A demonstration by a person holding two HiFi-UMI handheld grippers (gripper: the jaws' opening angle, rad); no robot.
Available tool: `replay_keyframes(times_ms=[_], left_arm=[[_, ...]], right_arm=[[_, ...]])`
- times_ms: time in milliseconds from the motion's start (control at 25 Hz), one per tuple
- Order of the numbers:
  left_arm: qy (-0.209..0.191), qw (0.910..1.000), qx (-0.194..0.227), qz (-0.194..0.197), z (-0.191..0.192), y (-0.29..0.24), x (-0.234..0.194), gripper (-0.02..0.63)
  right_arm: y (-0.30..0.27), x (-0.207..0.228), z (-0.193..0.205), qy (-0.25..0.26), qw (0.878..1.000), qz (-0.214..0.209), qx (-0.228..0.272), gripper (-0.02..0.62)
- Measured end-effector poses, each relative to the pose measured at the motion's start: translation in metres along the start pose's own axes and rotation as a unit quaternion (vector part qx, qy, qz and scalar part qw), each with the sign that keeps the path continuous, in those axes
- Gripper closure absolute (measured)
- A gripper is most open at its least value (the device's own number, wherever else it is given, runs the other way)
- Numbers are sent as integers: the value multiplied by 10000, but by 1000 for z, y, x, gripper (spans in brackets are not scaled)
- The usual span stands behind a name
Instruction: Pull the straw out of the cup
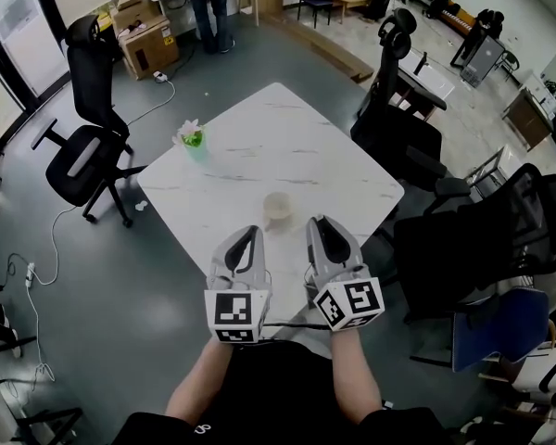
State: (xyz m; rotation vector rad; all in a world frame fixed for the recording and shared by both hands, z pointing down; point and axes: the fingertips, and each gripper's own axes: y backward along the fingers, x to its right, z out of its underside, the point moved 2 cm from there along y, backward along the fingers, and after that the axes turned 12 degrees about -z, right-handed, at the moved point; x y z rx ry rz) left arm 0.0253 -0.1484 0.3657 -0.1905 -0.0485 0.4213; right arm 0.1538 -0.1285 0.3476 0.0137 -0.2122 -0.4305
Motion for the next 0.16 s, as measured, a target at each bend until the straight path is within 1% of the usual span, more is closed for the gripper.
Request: replay_keyframes(times_ms=[160], left_arm=[[-18,10000,3,24,1,-2,4,604]], right_arm=[[2,3,2,-27,10000,-4,-12,549]])
